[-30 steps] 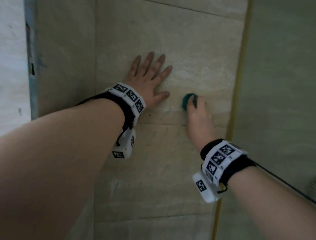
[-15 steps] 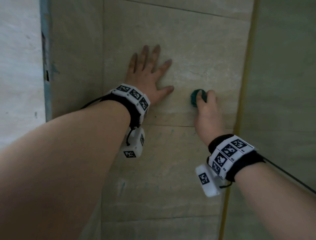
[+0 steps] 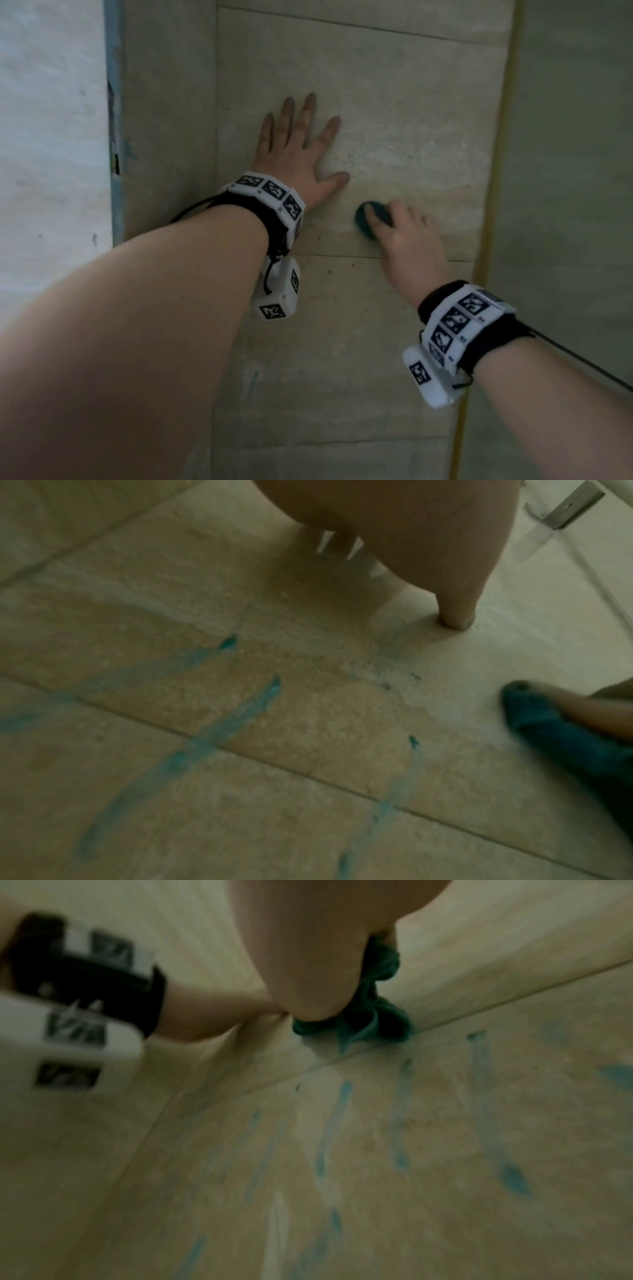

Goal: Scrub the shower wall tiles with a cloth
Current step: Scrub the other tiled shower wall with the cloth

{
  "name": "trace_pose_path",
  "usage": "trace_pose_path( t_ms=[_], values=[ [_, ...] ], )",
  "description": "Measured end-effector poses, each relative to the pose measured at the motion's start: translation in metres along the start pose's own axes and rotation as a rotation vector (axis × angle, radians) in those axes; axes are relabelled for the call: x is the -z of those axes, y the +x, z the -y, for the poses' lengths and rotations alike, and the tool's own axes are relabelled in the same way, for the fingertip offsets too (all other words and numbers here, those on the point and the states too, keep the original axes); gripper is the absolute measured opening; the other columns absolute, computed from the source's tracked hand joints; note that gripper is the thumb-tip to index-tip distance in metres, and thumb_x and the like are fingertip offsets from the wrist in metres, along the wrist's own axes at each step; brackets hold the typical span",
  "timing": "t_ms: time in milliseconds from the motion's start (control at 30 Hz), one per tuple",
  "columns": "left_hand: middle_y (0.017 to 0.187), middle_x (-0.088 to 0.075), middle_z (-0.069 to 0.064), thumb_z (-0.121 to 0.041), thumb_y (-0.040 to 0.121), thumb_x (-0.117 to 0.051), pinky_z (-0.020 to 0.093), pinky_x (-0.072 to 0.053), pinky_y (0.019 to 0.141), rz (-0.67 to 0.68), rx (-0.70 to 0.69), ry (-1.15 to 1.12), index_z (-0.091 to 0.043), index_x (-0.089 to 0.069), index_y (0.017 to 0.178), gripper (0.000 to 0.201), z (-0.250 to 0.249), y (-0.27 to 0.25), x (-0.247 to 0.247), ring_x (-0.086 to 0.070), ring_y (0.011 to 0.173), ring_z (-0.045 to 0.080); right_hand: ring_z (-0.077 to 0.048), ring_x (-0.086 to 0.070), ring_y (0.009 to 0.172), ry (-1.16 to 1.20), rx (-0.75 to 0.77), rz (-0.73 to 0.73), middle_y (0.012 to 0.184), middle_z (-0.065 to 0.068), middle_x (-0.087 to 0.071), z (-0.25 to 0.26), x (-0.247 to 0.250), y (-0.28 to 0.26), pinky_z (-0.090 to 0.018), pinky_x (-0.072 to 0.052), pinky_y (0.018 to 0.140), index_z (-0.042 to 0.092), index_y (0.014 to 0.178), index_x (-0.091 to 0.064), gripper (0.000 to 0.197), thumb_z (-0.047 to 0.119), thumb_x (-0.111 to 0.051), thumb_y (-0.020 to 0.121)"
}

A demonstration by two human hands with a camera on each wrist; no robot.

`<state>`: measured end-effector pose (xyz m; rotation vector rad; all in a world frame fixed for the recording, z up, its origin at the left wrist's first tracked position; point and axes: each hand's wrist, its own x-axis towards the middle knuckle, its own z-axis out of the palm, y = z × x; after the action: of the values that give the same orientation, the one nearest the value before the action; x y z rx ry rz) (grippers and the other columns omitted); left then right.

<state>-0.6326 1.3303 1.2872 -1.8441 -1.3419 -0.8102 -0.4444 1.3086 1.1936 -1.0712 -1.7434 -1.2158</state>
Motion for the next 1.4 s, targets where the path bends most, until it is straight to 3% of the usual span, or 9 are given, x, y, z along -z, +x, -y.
trace_pose_path(
  t_ms=[333,600,800,867,933,1000,1100,1233,1400],
  values=[
    [0.157,0.029,0.000,-0.071,0.089,-0.032,0.043,0.016,0.115,0.035,0.006,0.000,-0.038,0.011,0.151,0.082,-0.001,-0.002,0.003,0.024,0.144,0.025,-0.029,-0.055,0.068,-0.005,0.264,0.067,0.095,-0.015,-0.060,0.024,-0.007,-0.019,-0.032,-0.043,0.056,0.003,0.109,-0.069,0.057,-0.005,-0.069,0.053],
    [0.157,0.028,-0.002,-0.070,0.090,-0.032,0.041,0.017,0.114,0.025,0.007,-0.042,-0.040,0.010,0.150,0.080,-0.001,-0.002,0.000,0.024,0.144,0.024,-0.036,-0.056,0.068,0.080,-0.115,-0.090,0.093,-0.021,-0.057,0.000,-0.005,0.008,-0.037,-0.047,0.055,-0.003,0.108,-0.067,0.057,-0.014,-0.076,0.052],
    [0.161,0.011,-0.001,-0.046,0.098,-0.040,0.041,0.005,0.118,0.022,0.031,-0.082,-0.036,-0.014,0.152,0.061,-0.005,-0.006,0.014,0.009,0.148,0.024,-0.030,-0.053,0.077,0.403,0.139,0.276,0.100,-0.014,-0.053,0.033,-0.005,-0.015,-0.039,-0.047,0.059,0.007,0.120,-0.065,0.047,-0.009,-0.064,0.076],
    [0.161,-0.011,0.003,-0.025,0.096,-0.046,0.038,-0.010,0.118,-0.066,0.061,-0.230,-0.028,-0.040,0.145,0.049,-0.007,-0.007,0.022,-0.011,0.146,0.026,-0.024,-0.053,0.090,0.657,-0.047,0.371,0.106,-0.009,-0.054,0.029,0.005,-0.009,-0.037,-0.047,0.077,0.012,0.124,-0.063,0.040,-0.003,-0.055,0.088],
    [0.151,-0.034,0.007,-0.012,0.091,-0.049,0.036,-0.027,0.111,-0.234,0.119,-0.449,-0.016,-0.059,0.130,0.040,-0.011,-0.008,0.025,-0.033,0.135,0.027,-0.019,-0.054,0.099,0.870,-0.345,0.199,0.108,-0.004,-0.057,0.023,0.018,0.005,-0.030,-0.048,0.084,0.011,0.124,-0.062,0.037,-0.002,-0.053,0.090],
    [0.137,-0.045,0.009,-0.008,0.090,-0.052,0.030,-0.036,0.102,-0.358,0.199,-0.695,-0.009,-0.064,0.120,0.033,-0.019,-0.011,0.029,-0.045,0.121,0.024,-0.011,-0.056,0.099,1.089,-0.642,0.000,0.110,0.003,-0.057,0.016,0.032,0.019,-0.021,-0.049,0.084,0.018,0.118,-0.056,0.032,-0.001,-0.054,0.091],
    [0.117,-0.052,0.002,-0.020,0.095,-0.055,0.024,-0.044,0.087,-0.239,0.360,-1.125,-0.012,-0.061,0.119,0.026,-0.037,-0.021,0.036,-0.052,0.100,0.013,-0.017,-0.062,0.098,1.453,-0.918,-0.116,0.110,-0.005,-0.062,0.011,0.045,0.037,-0.034,-0.054,0.086,0.022,0.099,-0.048,0.025,0.001,-0.059,0.090],
    [0.106,-0.062,-0.003,-0.038,0.098,-0.051,0.018,-0.049,0.068,0.000,0.370,-1.512,-0.018,-0.057,0.119,0.030,-0.051,-0.036,0.044,-0.060,0.096,0.013,-0.024,-0.067,0.089,1.642,-0.919,-0.179,0.097,-0.010,-0.068,0.015,0.053,0.049,-0.038,-0.057,0.079,0.014,0.088,-0.053,0.016,0.002,-0.064,0.088],
    [0.128,-0.059,-0.003,-0.028,0.097,-0.055,0.025,-0.052,0.090,0.156,0.289,-1.592,-0.024,-0.048,0.140,0.044,-0.057,-0.044,0.045,-0.059,0.112,0.011,-0.020,-0.069,0.078,1.666,-0.924,-0.236,0.082,-0.007,-0.069,0.014,0.052,0.051,-0.032,-0.057,0.070,0.011,0.083,-0.061,0.010,0.002,-0.065,0.087]
  ],
)
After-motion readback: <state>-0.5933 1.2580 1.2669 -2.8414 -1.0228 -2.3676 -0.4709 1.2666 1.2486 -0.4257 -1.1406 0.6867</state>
